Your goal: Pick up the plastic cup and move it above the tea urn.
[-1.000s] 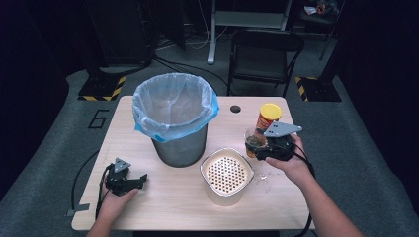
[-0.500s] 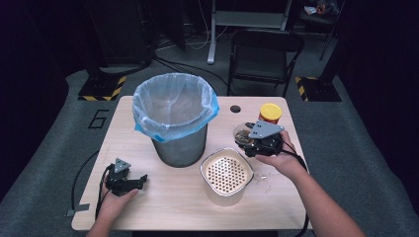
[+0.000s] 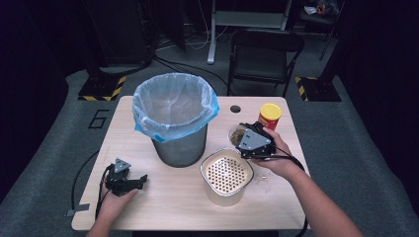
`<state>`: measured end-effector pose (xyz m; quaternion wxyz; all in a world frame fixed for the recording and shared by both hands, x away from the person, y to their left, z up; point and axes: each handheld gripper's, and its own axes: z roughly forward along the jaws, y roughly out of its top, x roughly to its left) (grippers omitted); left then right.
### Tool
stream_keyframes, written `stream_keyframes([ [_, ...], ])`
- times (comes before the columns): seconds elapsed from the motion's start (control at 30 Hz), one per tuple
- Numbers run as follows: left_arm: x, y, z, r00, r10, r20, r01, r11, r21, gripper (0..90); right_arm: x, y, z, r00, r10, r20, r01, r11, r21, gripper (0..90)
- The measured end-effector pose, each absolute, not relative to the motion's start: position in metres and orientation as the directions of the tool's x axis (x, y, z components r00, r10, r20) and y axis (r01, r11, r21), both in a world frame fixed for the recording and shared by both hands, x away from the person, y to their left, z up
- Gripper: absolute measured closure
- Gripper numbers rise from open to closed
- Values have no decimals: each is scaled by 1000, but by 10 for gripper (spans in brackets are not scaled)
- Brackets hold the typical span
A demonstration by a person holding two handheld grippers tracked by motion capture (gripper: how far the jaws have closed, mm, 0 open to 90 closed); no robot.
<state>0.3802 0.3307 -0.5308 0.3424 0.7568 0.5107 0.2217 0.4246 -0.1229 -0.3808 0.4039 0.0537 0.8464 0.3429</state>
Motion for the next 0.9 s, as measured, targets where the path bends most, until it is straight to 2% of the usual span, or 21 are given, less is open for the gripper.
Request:
stream_keyframes([
  [0.27,380,331,-531,380,925,-14,621,-244,745,134,419,-122,-385,-626,307,-717,-247,794,556,326],
  [0.47,380,331,-531,380,925,-14,621,-244,745,134,409,-114,-392,-565,220,-795,-308,838,450,328],
  [0.63,380,331,-531,380,925,-14,621,-244,745,134,400,-106,-397,-462,131,-877,-359,877,320,331],
  [0.67,380,331,-531,380,925,-14,621,-244,745,134,395,-101,-401,-384,64,-921,-388,894,224,332],
  [0.73,380,331,-531,380,925,-14,621,-244,745,134,394,-99,-403,-360,48,-932,-393,898,199,332],
  [0.77,380,331,-531,380,925,-14,621,-244,745,134,389,-95,-407,-289,-9,-957,-410,905,115,334],
  [0.8,380,331,-531,380,925,-14,621,-244,745,134,389,-95,-407,-289,-9,-957,-410,905,115,334],
  [0.9,380,331,-531,380,925,-14,621,-244,745,134,383,-89,-412,-199,-96,-975,-424,906,-3,334],
])
